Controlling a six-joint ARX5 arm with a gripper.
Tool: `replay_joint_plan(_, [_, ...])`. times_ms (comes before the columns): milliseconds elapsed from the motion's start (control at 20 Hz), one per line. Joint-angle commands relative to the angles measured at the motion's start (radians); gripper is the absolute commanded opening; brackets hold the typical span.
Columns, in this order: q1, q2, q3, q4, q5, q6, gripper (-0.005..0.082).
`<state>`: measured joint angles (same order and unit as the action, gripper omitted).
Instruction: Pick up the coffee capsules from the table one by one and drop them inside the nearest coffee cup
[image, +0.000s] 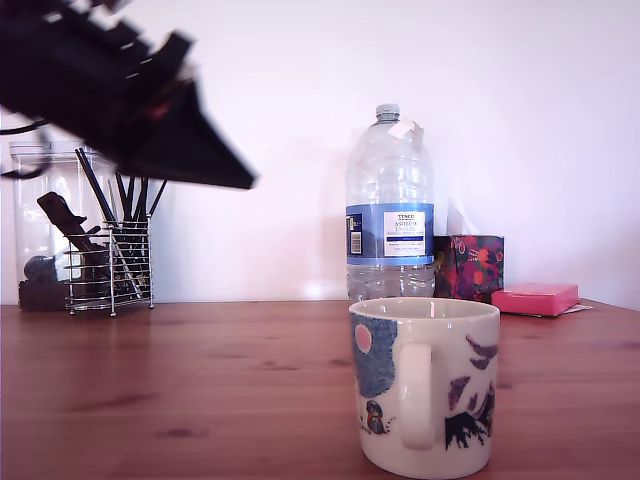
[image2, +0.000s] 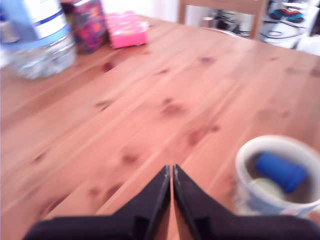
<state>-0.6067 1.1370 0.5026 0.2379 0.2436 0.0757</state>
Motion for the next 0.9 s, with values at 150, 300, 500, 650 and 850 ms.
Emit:
replay_joint_plan(150, [0.141,-0.167,-0.119,0.016,0.001,-0.053,-0.0019])
replay_joint_plan(300, [0.241,-0.289,-0.196,0.007,0.0,-0.082,-0.0019])
replay_joint_plan(500, [0.369,-0.454,-0.271,-0.055,0.0,-0.12,-0.0019])
replay_joint_plan(650, [0.443,-0.572,-0.303,-0.134,0.001,-0.129,-0.0019])
replay_joint_plan(850, [0.51,-0.728,-0.31,-0.296,-0.002,-0.13,-0.0019])
